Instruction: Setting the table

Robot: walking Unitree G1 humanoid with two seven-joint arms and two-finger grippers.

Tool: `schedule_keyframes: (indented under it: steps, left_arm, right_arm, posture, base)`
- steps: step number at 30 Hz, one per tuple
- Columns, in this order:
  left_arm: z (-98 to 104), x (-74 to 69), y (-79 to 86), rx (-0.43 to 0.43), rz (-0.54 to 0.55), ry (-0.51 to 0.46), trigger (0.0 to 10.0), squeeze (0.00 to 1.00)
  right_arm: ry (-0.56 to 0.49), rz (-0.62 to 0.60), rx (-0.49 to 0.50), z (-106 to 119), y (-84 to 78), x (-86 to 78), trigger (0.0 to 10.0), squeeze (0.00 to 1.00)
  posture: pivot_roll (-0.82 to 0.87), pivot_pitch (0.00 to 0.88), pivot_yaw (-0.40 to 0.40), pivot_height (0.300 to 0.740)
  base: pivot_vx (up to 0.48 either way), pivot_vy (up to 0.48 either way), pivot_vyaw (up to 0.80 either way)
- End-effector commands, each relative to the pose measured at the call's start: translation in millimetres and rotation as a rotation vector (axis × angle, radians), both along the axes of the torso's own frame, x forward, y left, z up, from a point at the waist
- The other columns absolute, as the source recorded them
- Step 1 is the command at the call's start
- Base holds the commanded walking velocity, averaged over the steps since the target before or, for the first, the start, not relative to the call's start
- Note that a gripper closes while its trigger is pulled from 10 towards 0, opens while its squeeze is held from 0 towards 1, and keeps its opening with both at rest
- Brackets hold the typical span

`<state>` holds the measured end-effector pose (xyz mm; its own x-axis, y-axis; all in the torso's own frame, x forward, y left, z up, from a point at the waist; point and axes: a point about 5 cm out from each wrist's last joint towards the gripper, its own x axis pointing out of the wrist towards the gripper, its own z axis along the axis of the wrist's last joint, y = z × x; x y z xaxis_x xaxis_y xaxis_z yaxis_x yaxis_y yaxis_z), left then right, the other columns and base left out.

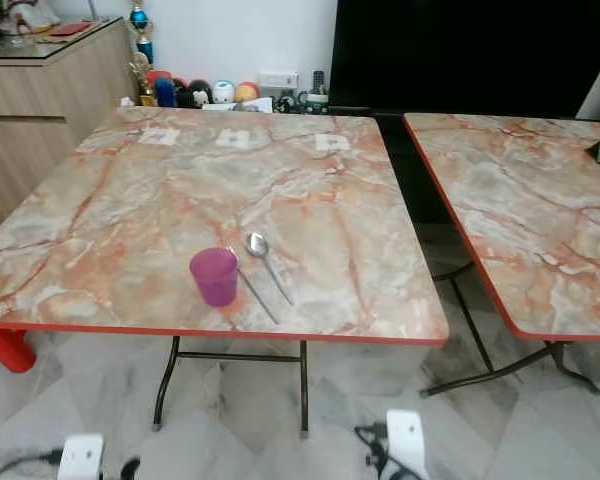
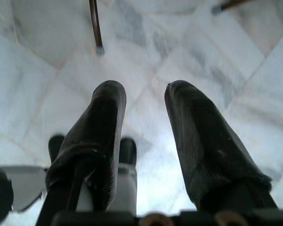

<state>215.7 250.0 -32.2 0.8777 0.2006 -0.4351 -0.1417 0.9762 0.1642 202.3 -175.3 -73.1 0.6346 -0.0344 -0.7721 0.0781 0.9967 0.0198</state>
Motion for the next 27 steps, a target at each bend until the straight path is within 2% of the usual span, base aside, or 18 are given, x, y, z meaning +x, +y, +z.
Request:
schedule_keyframes:
  steps: [1,5,10,11,13,14,15,16,18,21,23,27]
  left_arm:
    - [11.0,5.8,-3.5,0.012,-0.027,-0.088,10.0,0.00]
    - [46.9,4.8,-13.3,0.052,-0.059,-0.283,10.0,0.00]
    - [77.6,3.0,-17.6,0.081,-0.064,-0.388,10.0,0.00]
    - [77.6,3.0,-17.6,0.081,-0.064,-0.388,10.0,0.00]
    - [98.9,6.0,-25.5,0.079,-0.128,-0.450,10.0,0.00]
    - [115.8,7.4,-35.9,0.069,-0.200,-0.483,10.0,0.00]
    - [115.8,7.4,-35.9,0.069,-0.200,-0.483,10.0,0.00]
    - [125.5,9.1,-43.0,0.064,-0.244,-0.498,10.0,0.00]
    - [127.6,10.2,-43.8,0.065,-0.251,-0.501,10.0,0.00]
    - [132.8,21.5,-50.8,0.055,-0.293,-0.500,10.0,0.00]
    - [127.6,34.3,-60.8,0.024,-0.367,-0.471,10.0,0.00]
    - [120.9,50.0,-65.4,0.025,-0.401,-0.439,10.0,0.00]
  right_arm:
    - [0.007,-0.017,-0.012,-1.9,-2.4,-3.1,10.0,0.00]
    - [0.040,-0.050,-0.012,-8.9,-0.7,-14.4,10.0,0.00]
    - [0.052,-0.058,-0.011,-11.2,1.2,-18.1,10.0,0.00]
    - [0.052,-0.058,-0.011,-11.2,1.2,-18.1,10.0,0.00]
    - [0.051,-0.062,-0.012,-10.4,-0.9,-16.7,10.0,0.00]
    - [0.049,-0.052,-0.018,-9.6,-2.4,-15.1,10.0,0.00]
    - [0.049,-0.052,-0.018,-9.6,-2.4,-15.1,10.0,0.00]
    - [0.043,-0.041,-0.017,-8.9,-2.4,-13.7,10.0,0.00]
    - [0.042,-0.038,-0.018,-8.7,-2.4,-13.2,10.0,0.00]
    - [0.038,-0.037,-0.020,-8.1,-2.8,-12.1,10.0,0.00]
    - [0.041,-0.036,-0.022,-9.0,-1.9,-13.9,10.0,0.00]
    - [0.043,-0.043,-0.026,-9.5,-1.3,-14.7,10.0,0.00]
  posture:
    - [0.03,0.054,-0.010,0.740]
    - [0.04,0.059,-0.007,0.740]
    - [0.05,0.059,-0.011,0.740]
    - [0.05,0.059,-0.011,0.740]
    - [0.06,0.057,-0.013,0.740]
    - [0.07,0.056,-0.013,0.740]
    - [0.07,0.056,-0.013,0.740]
    - [0.07,0.053,-0.011,0.740]
    - [0.06,0.051,-0.009,0.740]
    - [0.06,0.047,-0.011,0.740]
    - [0.06,0.046,-0.011,0.740]
    - [0.04,0.046,-0.003,0.740]
  base:
    - [0.000,0.000,0.00]
    - [0.000,0.000,0.00]
    - [0.000,0.000,0.00]
    - [0.000,0.000,0.00]
    - [0.000,0.000,0.00]
    - [0.000,0.000,0.00]
    - [0.000,0.000,0.00]
    - [0.000,0.000,0.00]
    - [0.000,0.000,0.00]
    - [0.000,0.000,0.00]
    - [0.000,0.000,0.00]
    - [0.000,0.000,0.00]
